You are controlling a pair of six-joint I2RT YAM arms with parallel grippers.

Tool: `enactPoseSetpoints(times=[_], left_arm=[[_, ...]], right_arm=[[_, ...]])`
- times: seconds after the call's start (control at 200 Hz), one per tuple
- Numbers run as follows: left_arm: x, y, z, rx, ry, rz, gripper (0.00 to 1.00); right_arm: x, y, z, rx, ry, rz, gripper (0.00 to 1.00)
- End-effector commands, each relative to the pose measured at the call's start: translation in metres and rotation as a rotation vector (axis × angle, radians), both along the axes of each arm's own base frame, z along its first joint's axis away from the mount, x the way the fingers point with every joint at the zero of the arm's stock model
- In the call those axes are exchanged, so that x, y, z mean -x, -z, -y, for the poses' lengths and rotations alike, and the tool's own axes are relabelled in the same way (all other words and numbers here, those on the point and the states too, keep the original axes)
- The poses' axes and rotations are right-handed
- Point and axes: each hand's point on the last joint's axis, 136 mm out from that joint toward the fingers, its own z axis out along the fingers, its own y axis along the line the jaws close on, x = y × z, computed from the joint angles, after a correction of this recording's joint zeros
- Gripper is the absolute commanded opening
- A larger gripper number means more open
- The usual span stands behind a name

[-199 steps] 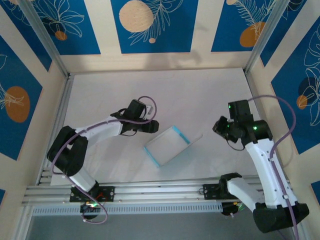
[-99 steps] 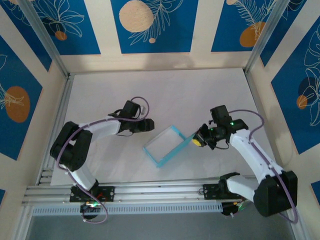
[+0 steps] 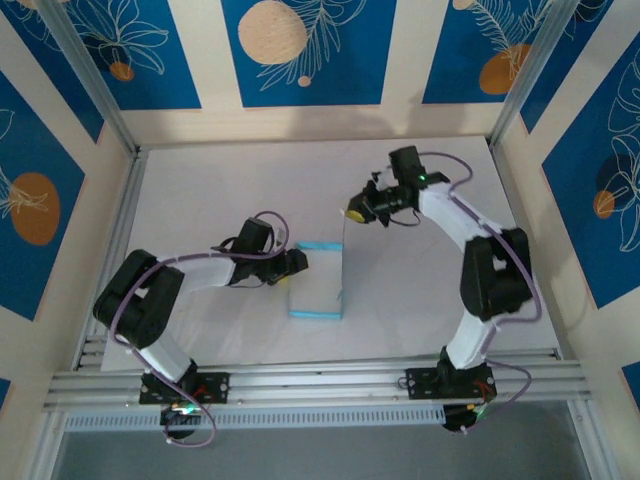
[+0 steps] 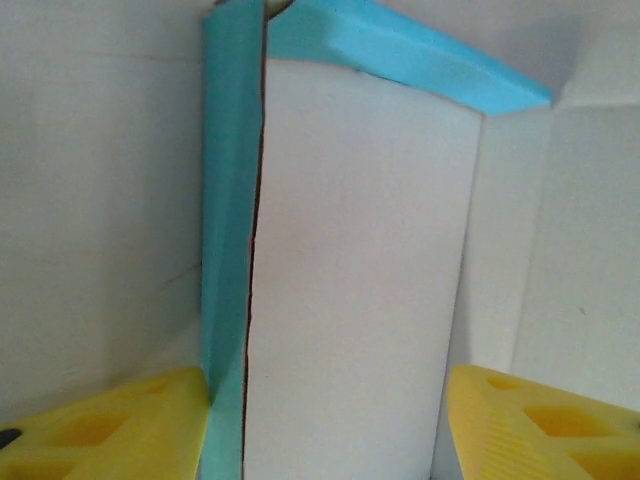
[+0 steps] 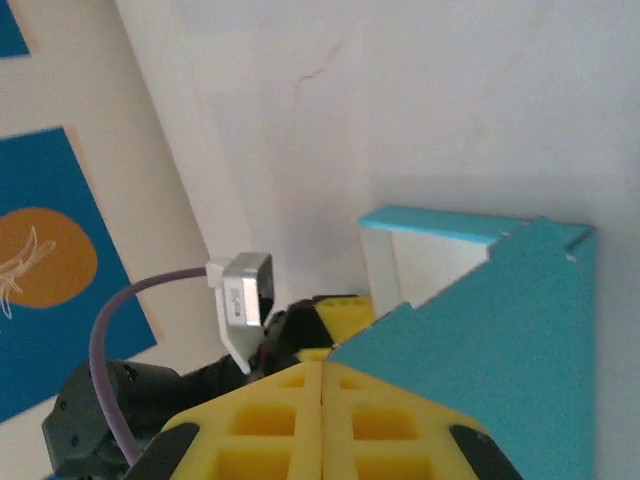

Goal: Fold the paper box

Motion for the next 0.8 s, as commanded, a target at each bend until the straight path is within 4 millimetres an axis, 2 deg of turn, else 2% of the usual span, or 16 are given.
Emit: enactPoseSetpoints(times=[0.0, 0.085, 0.16, 0.185, 0.29, 0.365, 0.435, 0.5, 0.525, 0.585, 0.675, 0.795], left_arm=[[0.003, -0.015, 0.012, 0.104, -0.008, -0.013, 0.64], [0.006, -0.02, 0.011, 0.094, -0.01, -0.005, 0.65], [0.006, -0.028, 0.0, 0.042, -0.023, 0.038, 0.68], [0.007, -0.03, -0.005, 0.012, -0.024, 0.051, 0.69], [0.009, -0.046, -0.023, -0.116, 0.008, 0.122, 0.73], [0.004, -0.061, -0.047, -0.267, 0.014, 0.226, 0.74], [-0.013, -0.081, -0.068, -0.409, 0.006, 0.362, 0.75], [-0.031, -0.094, -0.072, -0.476, 0.023, 0.444, 0.74], [-0.039, -0.096, -0.071, -0.486, 0.028, 0.45, 0.73], [-0.057, -0.099, -0.059, -0.456, 0.057, 0.456, 0.69], [-0.081, -0.093, -0.04, -0.423, 0.097, 0.456, 0.63], [-0.107, -0.078, -0.021, -0.405, 0.154, 0.419, 0.55]], right_arm=[[-0.004, -0.007, -0.048, -0.089, -0.185, 0.018, 0.09], [-0.015, -0.009, -0.067, -0.059, -0.232, 0.046, 0.12], [-0.027, -0.016, -0.065, -0.043, -0.225, 0.089, 0.17], [-0.033, -0.018, -0.059, -0.031, -0.209, 0.099, 0.19], [-0.048, -0.029, -0.019, 0.105, -0.129, 0.151, 0.42], [-0.045, -0.04, 0.015, 0.236, -0.053, 0.173, 0.51], [-0.031, -0.05, 0.039, 0.321, 0.019, 0.185, 0.52], [-0.011, -0.052, 0.056, 0.38, 0.077, 0.182, 0.52], [-0.001, -0.048, 0.063, 0.399, 0.095, 0.165, 0.51], [0.021, -0.044, 0.079, 0.434, 0.146, 0.144, 0.48], [0.057, -0.037, 0.099, 0.441, 0.227, 0.102, 0.41], [0.107, -0.023, 0.106, 0.405, 0.268, 0.037, 0.34]])
